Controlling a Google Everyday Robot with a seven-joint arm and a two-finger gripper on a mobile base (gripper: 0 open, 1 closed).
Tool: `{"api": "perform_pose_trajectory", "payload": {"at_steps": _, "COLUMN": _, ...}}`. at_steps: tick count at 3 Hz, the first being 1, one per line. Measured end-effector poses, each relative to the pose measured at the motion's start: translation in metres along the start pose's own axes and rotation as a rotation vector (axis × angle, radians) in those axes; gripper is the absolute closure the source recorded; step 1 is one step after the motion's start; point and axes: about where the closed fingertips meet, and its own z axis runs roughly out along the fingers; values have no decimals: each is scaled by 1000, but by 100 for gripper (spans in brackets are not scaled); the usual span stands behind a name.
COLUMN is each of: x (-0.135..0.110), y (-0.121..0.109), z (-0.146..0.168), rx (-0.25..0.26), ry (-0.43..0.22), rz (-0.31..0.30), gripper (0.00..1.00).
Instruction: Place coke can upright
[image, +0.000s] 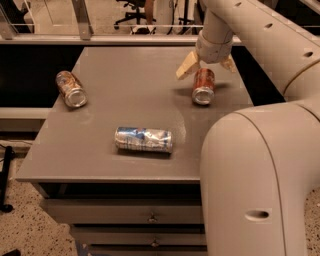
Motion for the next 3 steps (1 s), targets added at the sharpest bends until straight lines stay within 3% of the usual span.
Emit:
{"api": "perform_pose_trajectory", "payload": {"at_steps": 1, "x": 3, "y": 4, "z": 10, "rx": 2, "ry": 37, "rz": 30, "gripper": 19}}
{"api": "perform_pose_trajectory", "payload": {"at_steps": 3, "x": -1, "y": 3, "z": 8, "rx": 20, "ry": 32, "rz": 50, "gripper": 60}}
